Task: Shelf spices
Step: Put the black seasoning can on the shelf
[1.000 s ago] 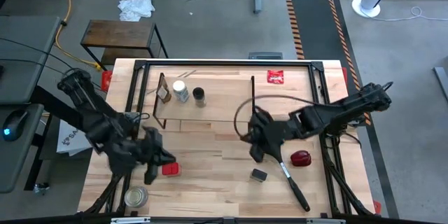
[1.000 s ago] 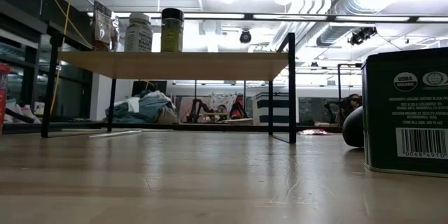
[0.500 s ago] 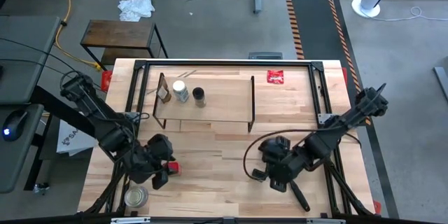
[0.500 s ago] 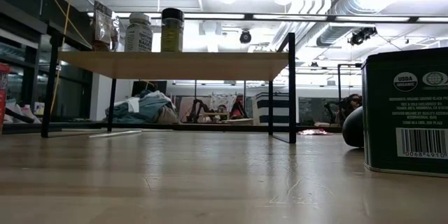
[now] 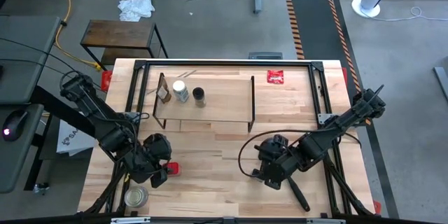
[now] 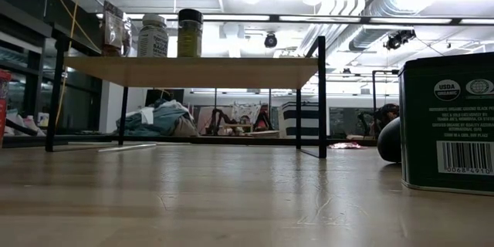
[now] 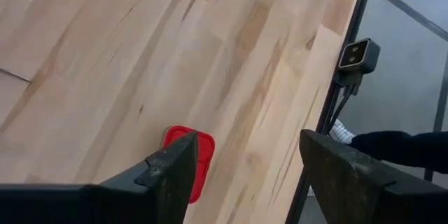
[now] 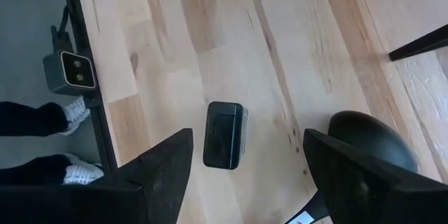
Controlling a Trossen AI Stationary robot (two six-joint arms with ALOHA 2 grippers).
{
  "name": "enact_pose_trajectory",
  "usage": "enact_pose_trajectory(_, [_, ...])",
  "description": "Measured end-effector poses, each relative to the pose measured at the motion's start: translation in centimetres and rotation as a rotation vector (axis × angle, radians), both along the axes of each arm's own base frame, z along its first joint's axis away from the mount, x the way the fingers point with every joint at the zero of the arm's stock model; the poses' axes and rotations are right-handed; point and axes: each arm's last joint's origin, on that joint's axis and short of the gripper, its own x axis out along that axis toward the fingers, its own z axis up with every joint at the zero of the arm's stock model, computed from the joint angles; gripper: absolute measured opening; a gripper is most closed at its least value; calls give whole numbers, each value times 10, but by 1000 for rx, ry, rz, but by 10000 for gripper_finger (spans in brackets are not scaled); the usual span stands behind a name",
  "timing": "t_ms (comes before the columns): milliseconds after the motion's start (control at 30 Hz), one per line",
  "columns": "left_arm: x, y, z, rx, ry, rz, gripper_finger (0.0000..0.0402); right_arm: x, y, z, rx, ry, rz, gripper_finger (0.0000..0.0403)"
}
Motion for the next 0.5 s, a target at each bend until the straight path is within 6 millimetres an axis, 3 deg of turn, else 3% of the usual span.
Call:
enact_pose_trajectory(267, [1,0,-1,11,-4,5,244,0,2,0,98,17,-95,268])
enact_pose_trajectory(367, [1,0,-1,17,-8,8,244,1,14,-4,153,26,-68,268])
enact_pose_trajectory(500, [1,1,-1,36,-27,23,244,-2,28,-16,78,42,-4,268])
